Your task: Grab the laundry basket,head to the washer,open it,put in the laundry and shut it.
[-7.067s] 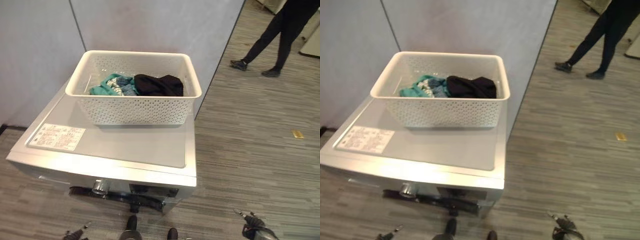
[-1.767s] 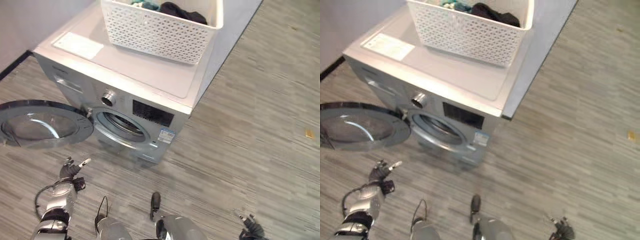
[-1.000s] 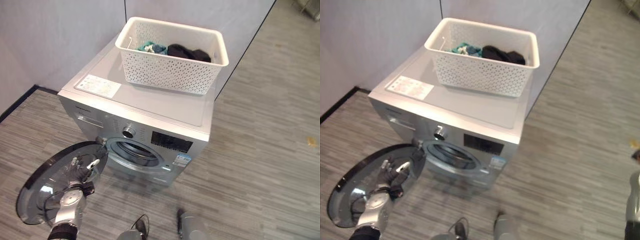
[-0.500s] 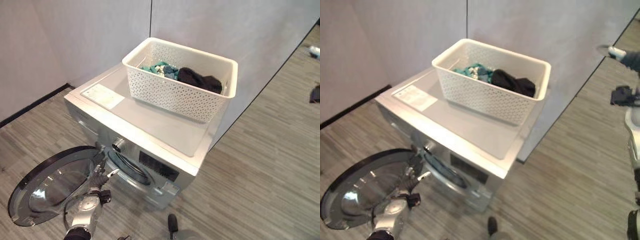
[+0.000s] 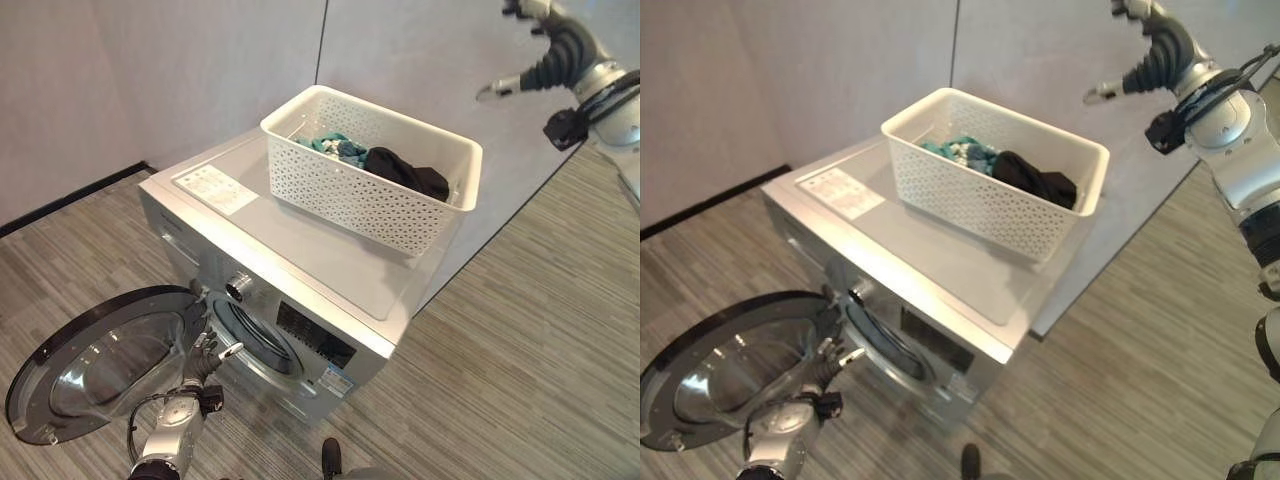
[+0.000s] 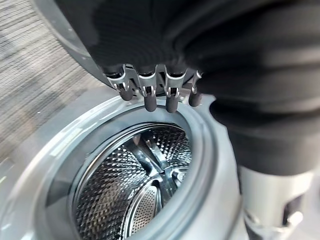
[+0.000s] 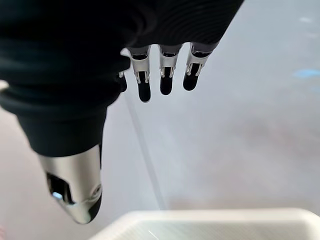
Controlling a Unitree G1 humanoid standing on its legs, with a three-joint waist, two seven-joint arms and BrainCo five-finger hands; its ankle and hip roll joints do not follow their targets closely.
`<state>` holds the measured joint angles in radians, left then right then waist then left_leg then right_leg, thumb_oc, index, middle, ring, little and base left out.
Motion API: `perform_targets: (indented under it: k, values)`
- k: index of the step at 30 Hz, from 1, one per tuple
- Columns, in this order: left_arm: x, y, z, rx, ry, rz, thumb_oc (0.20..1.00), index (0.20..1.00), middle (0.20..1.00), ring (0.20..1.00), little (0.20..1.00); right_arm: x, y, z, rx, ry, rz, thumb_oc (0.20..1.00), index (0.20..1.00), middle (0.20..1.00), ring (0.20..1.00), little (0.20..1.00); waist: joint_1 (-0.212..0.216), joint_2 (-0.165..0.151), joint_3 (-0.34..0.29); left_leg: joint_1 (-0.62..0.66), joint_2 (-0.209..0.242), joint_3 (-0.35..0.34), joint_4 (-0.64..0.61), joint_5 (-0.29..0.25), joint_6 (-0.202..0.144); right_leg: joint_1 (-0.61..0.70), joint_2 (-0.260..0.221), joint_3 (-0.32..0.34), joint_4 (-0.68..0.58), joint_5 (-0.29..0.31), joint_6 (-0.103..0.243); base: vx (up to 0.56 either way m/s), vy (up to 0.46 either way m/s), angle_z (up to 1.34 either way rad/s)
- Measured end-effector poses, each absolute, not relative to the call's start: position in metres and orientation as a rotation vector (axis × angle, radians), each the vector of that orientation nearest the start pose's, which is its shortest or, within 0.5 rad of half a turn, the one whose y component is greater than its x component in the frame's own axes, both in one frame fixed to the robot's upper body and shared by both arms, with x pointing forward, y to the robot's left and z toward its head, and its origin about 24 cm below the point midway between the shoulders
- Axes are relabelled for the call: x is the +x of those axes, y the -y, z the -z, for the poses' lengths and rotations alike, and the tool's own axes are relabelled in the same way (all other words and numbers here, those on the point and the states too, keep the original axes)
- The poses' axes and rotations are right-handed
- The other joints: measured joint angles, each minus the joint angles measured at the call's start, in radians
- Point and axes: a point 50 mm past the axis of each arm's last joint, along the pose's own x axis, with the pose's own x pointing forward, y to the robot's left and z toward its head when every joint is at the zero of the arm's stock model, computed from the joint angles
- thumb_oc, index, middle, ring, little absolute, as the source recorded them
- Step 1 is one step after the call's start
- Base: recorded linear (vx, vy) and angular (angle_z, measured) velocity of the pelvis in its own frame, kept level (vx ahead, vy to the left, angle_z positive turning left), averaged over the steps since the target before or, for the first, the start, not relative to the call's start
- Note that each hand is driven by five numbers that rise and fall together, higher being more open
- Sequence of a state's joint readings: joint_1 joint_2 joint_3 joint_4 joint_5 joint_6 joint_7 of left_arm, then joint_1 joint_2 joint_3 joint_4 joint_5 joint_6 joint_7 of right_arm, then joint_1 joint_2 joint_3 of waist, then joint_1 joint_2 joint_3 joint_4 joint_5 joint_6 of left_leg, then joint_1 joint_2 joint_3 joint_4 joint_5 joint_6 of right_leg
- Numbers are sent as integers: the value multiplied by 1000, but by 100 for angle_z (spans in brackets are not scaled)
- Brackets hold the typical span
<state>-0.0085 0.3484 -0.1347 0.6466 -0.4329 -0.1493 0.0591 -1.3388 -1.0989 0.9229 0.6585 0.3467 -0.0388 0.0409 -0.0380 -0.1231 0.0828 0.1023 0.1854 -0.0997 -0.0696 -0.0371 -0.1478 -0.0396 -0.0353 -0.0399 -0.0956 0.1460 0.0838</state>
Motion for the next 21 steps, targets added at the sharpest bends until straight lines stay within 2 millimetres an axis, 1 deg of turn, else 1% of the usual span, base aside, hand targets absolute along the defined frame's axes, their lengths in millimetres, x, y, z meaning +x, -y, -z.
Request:
perform_targets:
  k: [3,6,8,10,13,15,18,21]
  values:
    - [199,-242,76,-13,-518,-184,1000,1000,1000,1000,1000,376,266,-311,-1132,187,7,1000,1000,1000,1000,1000,-1,9,-4,-5,2,2,-8,4,0,-9,0,-2,0,0,0,-10,-38,-1]
    - [193,-243,79,-14,-534,-190,1000,1000,1000,1000,1000,377,272,-307,-1154,140,22,1000,1000,1000,1000,1000,1,20,-7,-17,1,1,-7,6,-3,-21,0,-2,6,2,-3,-41,-44,-1]
    - [191,-244,80,-15,-540,-188,1000,1000,1000,1000,1000,381,270,-303,-1151,128,20,1000,1000,1000,1000,1000,0,27,-7,-29,5,2,-7,8,-6,-32,1,-1,4,4,-5,-59,-45,-2]
    - [192,-243,80,-18,-537,-180,1000,1000,1000,1000,1000,386,264,-297,-1151,116,10,1000,1000,1000,1000,1000,3,41,-4,-47,6,-1,-12,18,-11,-48,3,-4,7,10,-9,-63,-60,5]
    - [194,-241,79,-19,-533,-174,1000,1000,1000,1000,1000,390,256,-294,-1132,125,-10,1000,1000,1000,1000,1000,2,53,-1,-74,12,-8,-19,30,-16,-76,4,-18,0,12,-13,-26,-36,9]
    - [192,-241,80,-18,-541,-171,1000,1000,1000,1000,1000,391,252,-293,-1129,128,-21,1000,1000,1000,1000,1000,3,59,3,-83,14,-14,-19,34,-22,-81,8,-24,-1,14,-15,-22,-44,9]
    - [191,-239,81,-44,-545,-178,1000,1000,1000,1000,1000,395,238,-287,-1129,138,-64,1000,1000,1000,1000,1000,12,55,6,-91,27,-10,-19,34,-24,-93,24,-23,-1,18,-20,-24,-49,-4]
    - [198,-234,79,-48,-533,-156,1000,1000,1000,1000,1000,398,228,-282,-1132,138,-98,1000,1000,1000,1000,1000,19,43,15,-106,41,-9,-20,38,-30,-109,37,-24,0,21,-25,-14,-23,-2]
